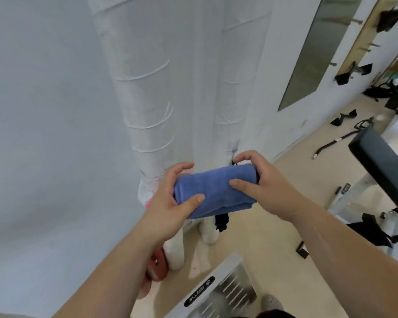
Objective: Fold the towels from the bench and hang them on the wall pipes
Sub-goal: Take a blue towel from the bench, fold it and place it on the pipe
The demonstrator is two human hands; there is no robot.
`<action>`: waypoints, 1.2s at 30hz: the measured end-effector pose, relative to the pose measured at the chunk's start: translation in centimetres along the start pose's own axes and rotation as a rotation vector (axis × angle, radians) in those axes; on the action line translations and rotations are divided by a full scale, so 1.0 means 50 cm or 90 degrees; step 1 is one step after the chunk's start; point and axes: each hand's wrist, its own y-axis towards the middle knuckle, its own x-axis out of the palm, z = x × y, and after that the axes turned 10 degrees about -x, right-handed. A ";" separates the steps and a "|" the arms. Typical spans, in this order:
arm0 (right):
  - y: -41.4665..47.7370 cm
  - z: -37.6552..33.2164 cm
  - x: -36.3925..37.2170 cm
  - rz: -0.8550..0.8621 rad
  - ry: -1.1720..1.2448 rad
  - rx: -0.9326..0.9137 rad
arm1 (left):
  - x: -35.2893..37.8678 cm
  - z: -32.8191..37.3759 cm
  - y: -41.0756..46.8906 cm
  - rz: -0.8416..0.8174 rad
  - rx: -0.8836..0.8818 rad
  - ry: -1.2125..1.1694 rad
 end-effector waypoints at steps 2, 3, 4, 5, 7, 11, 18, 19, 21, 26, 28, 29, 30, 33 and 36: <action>0.036 0.043 -0.056 0.001 0.039 -0.006 | 0.054 0.019 0.050 0.045 0.033 0.027; 0.054 0.065 -0.086 0.000 0.059 -0.013 | 0.085 0.028 0.078 0.077 0.051 0.042; 0.072 0.086 -0.116 -0.001 0.083 -0.021 | 0.116 0.038 0.107 0.113 0.067 0.055; 0.088 0.106 -0.146 -0.001 0.106 -0.032 | 0.147 0.048 0.135 0.149 0.080 0.058; 0.119 0.138 -0.205 -0.008 0.143 -0.052 | 0.204 0.071 0.189 0.214 0.099 0.047; 0.178 0.161 -0.308 -0.050 0.207 -0.091 | 0.270 0.157 0.267 0.298 0.123 0.088; 0.329 0.091 -0.452 -0.060 0.175 -0.246 | 0.292 0.346 0.340 0.341 0.190 0.103; 0.352 0.070 -0.472 -0.051 0.169 -0.282 | 0.289 0.379 0.350 0.352 0.213 0.120; 0.397 0.025 -0.511 -0.023 0.161 -0.351 | 0.278 0.449 0.371 0.371 0.260 0.165; 0.502 -0.094 -0.591 0.048 0.151 -0.487 | 0.236 0.628 0.427 0.424 0.359 0.251; 0.539 -0.129 -0.609 0.067 0.128 -0.522 | 0.217 0.670 0.451 0.456 0.392 0.271; 0.556 -0.144 -0.617 0.073 0.115 -0.536 | 0.208 0.685 0.463 0.472 0.404 0.282; 0.573 -0.158 -0.624 0.078 0.100 -0.546 | 0.198 0.698 0.474 0.488 0.413 0.296; 0.618 -0.181 -0.634 0.089 0.063 -0.557 | 0.173 0.723 0.506 0.515 0.416 0.330; 0.652 -0.179 -0.628 0.108 0.041 -0.559 | 0.158 0.731 0.532 0.523 0.405 0.343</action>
